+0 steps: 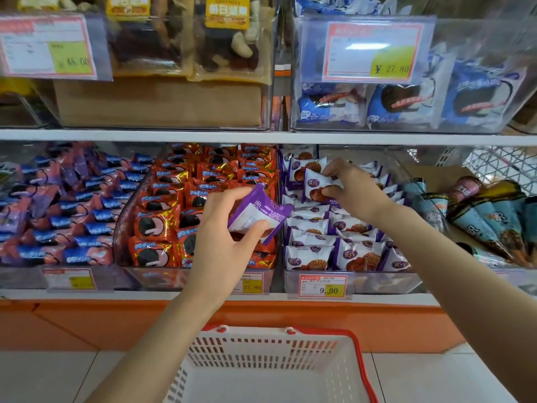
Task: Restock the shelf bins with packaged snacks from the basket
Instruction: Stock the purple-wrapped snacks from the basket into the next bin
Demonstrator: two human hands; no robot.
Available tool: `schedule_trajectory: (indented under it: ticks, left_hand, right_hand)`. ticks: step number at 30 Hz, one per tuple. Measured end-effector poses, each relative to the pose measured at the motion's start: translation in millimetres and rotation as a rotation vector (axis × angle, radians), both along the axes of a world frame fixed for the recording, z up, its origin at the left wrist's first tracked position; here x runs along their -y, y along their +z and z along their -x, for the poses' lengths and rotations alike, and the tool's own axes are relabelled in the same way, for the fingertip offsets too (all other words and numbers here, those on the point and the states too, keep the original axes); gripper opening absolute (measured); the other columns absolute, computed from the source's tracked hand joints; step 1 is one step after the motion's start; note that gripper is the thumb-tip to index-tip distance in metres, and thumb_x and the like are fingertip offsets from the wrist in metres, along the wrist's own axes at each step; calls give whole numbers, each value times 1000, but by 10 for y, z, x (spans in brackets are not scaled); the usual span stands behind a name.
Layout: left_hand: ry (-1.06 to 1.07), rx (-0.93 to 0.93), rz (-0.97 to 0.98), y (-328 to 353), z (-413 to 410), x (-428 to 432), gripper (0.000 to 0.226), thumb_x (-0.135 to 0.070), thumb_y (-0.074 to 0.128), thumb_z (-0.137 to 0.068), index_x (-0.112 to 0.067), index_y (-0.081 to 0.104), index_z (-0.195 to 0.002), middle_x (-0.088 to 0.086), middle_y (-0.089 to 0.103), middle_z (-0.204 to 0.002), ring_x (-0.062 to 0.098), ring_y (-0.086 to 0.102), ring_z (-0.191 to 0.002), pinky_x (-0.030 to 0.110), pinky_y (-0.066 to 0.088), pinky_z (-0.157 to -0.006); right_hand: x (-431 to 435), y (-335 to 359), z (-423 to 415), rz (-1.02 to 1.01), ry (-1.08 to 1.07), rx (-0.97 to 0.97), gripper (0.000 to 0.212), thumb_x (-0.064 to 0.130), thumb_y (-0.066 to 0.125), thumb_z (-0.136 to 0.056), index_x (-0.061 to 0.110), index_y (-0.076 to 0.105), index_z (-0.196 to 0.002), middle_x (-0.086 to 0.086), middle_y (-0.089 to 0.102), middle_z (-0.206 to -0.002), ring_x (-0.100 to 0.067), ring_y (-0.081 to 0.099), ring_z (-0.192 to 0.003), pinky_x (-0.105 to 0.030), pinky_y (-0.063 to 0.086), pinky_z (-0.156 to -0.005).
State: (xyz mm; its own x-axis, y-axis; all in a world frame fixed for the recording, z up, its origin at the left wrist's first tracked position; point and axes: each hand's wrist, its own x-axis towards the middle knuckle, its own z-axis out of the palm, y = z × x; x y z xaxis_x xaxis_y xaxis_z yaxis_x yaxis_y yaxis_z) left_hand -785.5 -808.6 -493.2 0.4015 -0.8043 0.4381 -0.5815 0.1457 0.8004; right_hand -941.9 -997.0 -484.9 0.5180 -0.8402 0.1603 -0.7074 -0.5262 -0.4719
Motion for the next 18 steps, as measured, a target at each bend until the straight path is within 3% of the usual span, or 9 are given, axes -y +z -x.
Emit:
schedule_trajectory:
  ticks: [3,7,9,11,13,15,18]
  left_hand:
    - [22,-3,-14,-15,-4,-14,45,-17,70,-82,-34,43,-114,-8,47,-114,-3,52,-101,0,42,-68]
    - [38,-29,-24,-4,-10,-12,43,-17,69,-84,-31,43,-116,-7,50,-115,-11,53,-97,1,43,-69]
    - [31,-55,-16,11,-9,4,43,-17,68,-84,-30,44,-117,-7,54,-115,-12,54,-97,4,45,-73]
    - [24,-95,-12,14,-12,28,42,-17,68,-85,-31,45,-117,-6,58,-116,-5,57,-98,11,50,-78]
    - [13,-128,-14,17,4,52,42,-18,68,-85,-33,46,-117,-6,60,-116,-2,59,-100,15,51,-82]
    - [-8,-189,-4,11,49,77,41,-15,67,-86,-32,47,-117,-8,61,-114,-4,60,-98,12,50,-77]
    - [-49,-299,-1,-16,139,94,38,-10,65,-87,-31,49,-114,-16,62,-105,-8,61,-92,9,49,-69]
  right_hand:
    - [132,-37,-62,9,42,2,26,11,58,-93,14,55,-118,-8,50,-128,-25,45,-123,-27,35,-96]
    - [167,-90,-72,116,-44,-62,36,16,60,-92,15,54,-128,-13,43,-135,-29,33,-131,-35,27,-108]
    - [52,-91,-65,228,-68,-11,41,17,59,-92,11,50,-132,-15,44,-132,-30,34,-127,-33,28,-105]
    - [-183,-57,-46,256,-44,179,34,18,54,-96,8,51,-128,-11,51,-125,-22,45,-116,-23,34,-95]
    - [-502,-14,-23,40,19,380,28,24,45,-99,11,53,-123,-1,59,-114,-11,56,-98,-18,42,-83]
    - [-829,-11,7,-271,112,489,27,31,40,-99,19,52,-119,6,62,-104,-5,63,-86,-24,51,-80]
    - [-1119,-107,43,-532,199,593,22,28,52,-94,21,51,-115,8,64,-105,-5,66,-86,-28,54,-77]
